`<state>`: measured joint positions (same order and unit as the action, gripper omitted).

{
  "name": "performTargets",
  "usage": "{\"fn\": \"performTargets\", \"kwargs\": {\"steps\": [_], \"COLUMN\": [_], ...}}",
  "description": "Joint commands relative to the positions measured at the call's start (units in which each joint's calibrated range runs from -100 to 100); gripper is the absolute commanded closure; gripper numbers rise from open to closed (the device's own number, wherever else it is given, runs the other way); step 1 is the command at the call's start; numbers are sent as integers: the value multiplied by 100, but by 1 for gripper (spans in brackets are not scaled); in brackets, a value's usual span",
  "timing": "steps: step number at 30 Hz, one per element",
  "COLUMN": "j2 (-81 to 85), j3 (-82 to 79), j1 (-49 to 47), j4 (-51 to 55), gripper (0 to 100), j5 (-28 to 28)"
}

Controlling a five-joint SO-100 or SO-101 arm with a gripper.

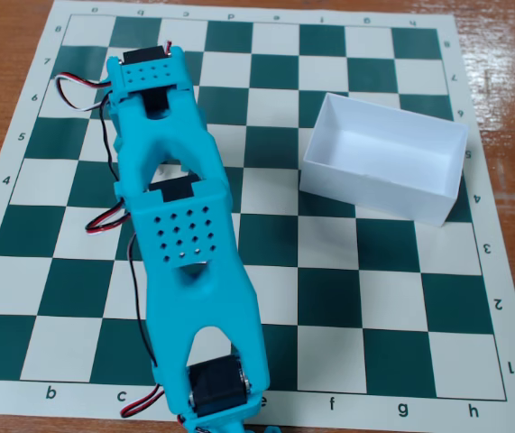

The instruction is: Grab the toy horse and put it in the box.

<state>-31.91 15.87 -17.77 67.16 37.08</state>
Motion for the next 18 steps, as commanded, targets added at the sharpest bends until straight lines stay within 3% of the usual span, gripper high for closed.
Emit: {"fn": "performTargets", "kwargs": {"steps": [1,6,18], "j2": [-3,-30,1351], "j3": [321,321,-553], "j1": [106,199,535], "j4": [-47,-39,69], "gripper": [76,100,100], "j5": [50,75,368]}}
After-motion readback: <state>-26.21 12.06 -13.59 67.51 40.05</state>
